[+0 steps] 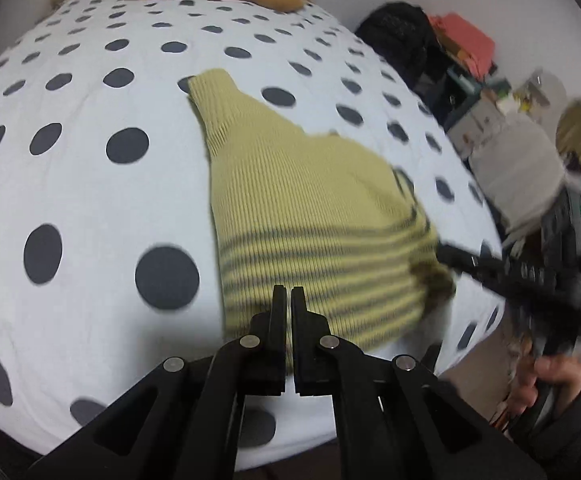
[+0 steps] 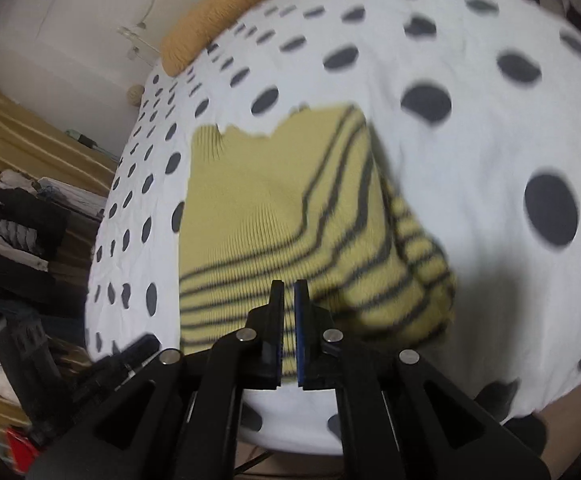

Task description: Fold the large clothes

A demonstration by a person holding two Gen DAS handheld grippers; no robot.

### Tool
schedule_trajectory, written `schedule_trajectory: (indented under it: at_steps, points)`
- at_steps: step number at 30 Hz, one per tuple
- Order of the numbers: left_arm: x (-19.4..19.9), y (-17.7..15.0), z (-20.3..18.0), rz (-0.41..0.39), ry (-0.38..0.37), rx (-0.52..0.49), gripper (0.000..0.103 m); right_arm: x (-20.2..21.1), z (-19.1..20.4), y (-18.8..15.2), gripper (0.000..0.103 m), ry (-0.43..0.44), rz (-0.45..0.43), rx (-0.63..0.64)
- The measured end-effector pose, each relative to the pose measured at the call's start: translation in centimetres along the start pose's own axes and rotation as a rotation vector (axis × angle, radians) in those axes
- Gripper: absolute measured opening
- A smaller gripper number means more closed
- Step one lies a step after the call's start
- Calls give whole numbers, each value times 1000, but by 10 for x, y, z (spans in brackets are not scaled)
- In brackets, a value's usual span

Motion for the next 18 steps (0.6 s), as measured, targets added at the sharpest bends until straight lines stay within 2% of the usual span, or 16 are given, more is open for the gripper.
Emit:
schedule_trajectory:
  at_steps: [1,2,3,4,5,8,9,10,13,15,18]
  points:
    - [-6,16,4,11,-5,17,12,2,0,5,29,-12,1,11]
    - [-12,30,8,21,4,30,40,4,-3,8,44,-23,9,8]
    - [-18,41,13,23,11,42,68,6,-6,7,68,-31,7,0]
    - [-21,52,18,13,8,61,75,10,-9,4,70,-40,-10,-10]
    - [-26,64,23,11,-6,75,78,15,-13,0,70,-52,-29,-24]
    - [-52,91,40,71,-41,131,80,27,-35,-24,73,-54,-52,-106]
    - [-61,95,44,93,-49,146,80,29,-48,-39,79,-37,-52,-167]
    - [-76,101,49,130,-60,159,80,29,-56,-50,79,-13,-55,-209]
    - [-109,107,51,188,-112,180,83,7,-80,-79,79,137,-47,-366]
    - [-124,113,50,206,-138,198,83,-11,-86,-84,79,217,-62,-422]
    - [-144,125,41,230,-166,188,83,-38,-87,-76,79,306,-108,-443]
Point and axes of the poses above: each gripper's, at about its wrist camera, not at the fingertips, and x roughly against the way its jaws point, z to its left, y to its top, the point moved 4 cm from there along -x, roughly the way its jaws point, and after that the axes turned 13 degrees about x, right-handed, at the moved point
